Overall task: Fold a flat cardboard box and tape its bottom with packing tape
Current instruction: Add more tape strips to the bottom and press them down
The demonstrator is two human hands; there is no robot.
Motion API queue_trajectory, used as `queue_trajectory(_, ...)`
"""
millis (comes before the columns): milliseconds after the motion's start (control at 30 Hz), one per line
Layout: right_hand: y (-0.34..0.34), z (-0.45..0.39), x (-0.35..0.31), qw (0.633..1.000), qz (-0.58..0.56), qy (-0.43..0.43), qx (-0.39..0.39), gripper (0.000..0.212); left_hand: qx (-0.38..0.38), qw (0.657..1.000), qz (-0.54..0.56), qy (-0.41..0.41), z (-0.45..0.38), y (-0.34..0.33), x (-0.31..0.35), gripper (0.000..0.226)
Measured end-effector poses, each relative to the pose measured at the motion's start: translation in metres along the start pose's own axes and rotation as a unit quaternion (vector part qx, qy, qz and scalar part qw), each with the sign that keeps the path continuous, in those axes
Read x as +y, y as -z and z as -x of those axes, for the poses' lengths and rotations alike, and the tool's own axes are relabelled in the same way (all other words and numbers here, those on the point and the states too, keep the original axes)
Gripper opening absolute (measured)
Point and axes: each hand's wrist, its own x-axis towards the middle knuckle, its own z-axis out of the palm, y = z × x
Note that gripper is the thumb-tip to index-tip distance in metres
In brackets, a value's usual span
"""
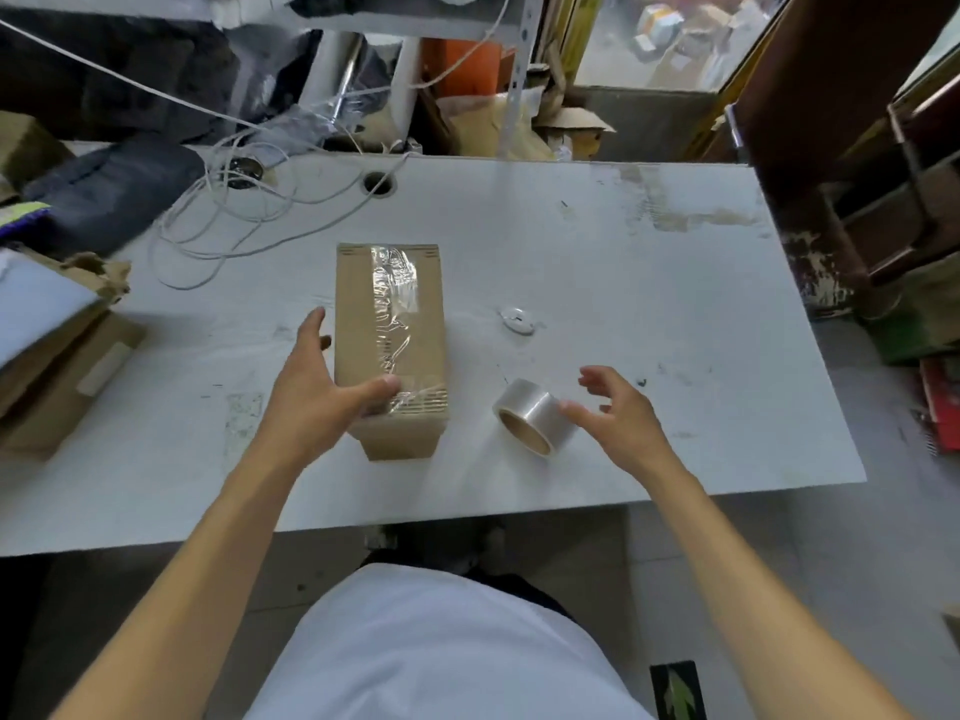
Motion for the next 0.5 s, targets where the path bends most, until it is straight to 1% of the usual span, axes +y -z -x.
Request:
queue_trajectory(67, -0.007, 0.001, 0.013, 0.998, 0.025, 0.007, -0.064, 0.083, 0.076, 0.995, -0.046, -0.047, 0.011, -0.011, 0.011, 0.107)
queue_trajectory(100, -0.010, 0.001, 0.014, 0.996, 0.023, 0.011, -0.085, 0.085, 0.111, 0.989, -0.059, -0.077, 0.017, -0.017, 0.018, 0.099)
queue_trajectory(133, -0.011, -0.001, 0.014, 0.995, 0.019, 0.018, -0.101, 0.081, 0.140, 0.982, -0.069, -0.107, 0.020, -0.023, 0.024, 0.091)
queue_trajectory(167, -0.012, -0.003, 0.013, 0.993, 0.020, 0.026, -0.116, 0.072, 0.163, 0.974, -0.080, -0.138, 0.024, -0.030, 0.030, 0.082)
queue_trajectory(233, -0.011, -0.005, 0.010, 0.988, 0.046, 0.056, -0.133, 0.048, 0.188, 0.957, -0.101, -0.199, 0.030, -0.043, 0.040, 0.065)
queue_trajectory(300, -0.007, -0.005, 0.005, 0.987, 0.043, 0.087, -0.126, 0.035, 0.183, 0.945, -0.122, -0.241, 0.035, -0.054, 0.050, 0.052)
queue_trajectory(367, 0.002, -0.001, -0.007, 0.987, 0.017, 0.123, -0.103, 0.033, 0.152, 0.946, -0.125, -0.256, 0.040, -0.062, 0.061, 0.045)
queue_trajectory(433, 0.016, 0.005, -0.028, 0.982, -0.008, 0.172, -0.080, 0.033, 0.105, 0.957, -0.103, -0.252, 0.044, -0.065, 0.069, 0.045)
queue_trajectory(500, 0.031, 0.013, -0.055, 0.969, -0.031, 0.233, -0.074, 0.033, 0.048, 0.972, -0.049, -0.224, 0.045, -0.063, 0.074, 0.053)
